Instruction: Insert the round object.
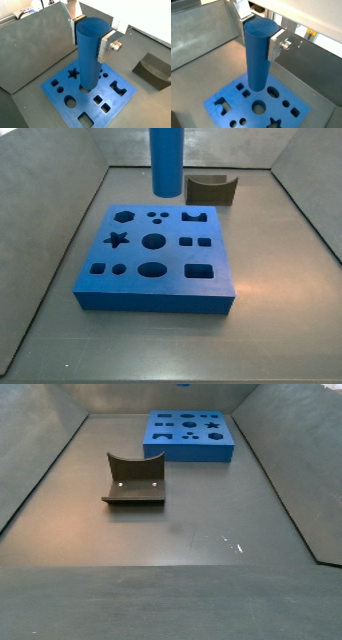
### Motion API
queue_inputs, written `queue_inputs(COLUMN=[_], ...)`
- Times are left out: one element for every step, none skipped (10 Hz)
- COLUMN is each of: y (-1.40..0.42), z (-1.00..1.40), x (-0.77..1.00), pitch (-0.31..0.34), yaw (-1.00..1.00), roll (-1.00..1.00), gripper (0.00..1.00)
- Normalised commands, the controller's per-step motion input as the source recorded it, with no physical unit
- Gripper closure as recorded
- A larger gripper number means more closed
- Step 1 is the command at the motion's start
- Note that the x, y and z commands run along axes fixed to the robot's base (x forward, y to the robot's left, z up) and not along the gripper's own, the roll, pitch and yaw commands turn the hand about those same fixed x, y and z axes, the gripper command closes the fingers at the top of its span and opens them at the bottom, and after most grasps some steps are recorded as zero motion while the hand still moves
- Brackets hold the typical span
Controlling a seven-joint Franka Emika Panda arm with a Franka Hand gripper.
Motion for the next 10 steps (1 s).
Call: queue_inputs(y=[0.17, 0.18, 0.13, 0.00, -0.10, -0.21, 0.00, 0.14, 0.12, 0.02], z=[-1.00, -1.00, -1.00, -1.00, -1.00, -0.50, -0.35, -0.25, -0.14, -0.12], x=[-0.21, -0.18, -0.12, -0.08, -0.09, 0.14, 0.37, 0.09, -0.02, -0.23], pitch=[-0.011, -0.013, -0.007, -0.010, -0.079, 0.000, 0.114, 0.087, 0.021, 0.000], yaw=[0.00, 0.00, 0.00, -0.02, -0.01, -0.02, -0.11, -0.03, -0.06, 0.00], roll=[0.01, 0.02, 0.03, 0.07, 0.11, 0.11, 0.07, 0.07, 0.03, 0.00], gripper=[1.00, 1.00, 1.00, 1.00, 1.00, 1.00, 1.00, 1.00, 1.00, 1.00])
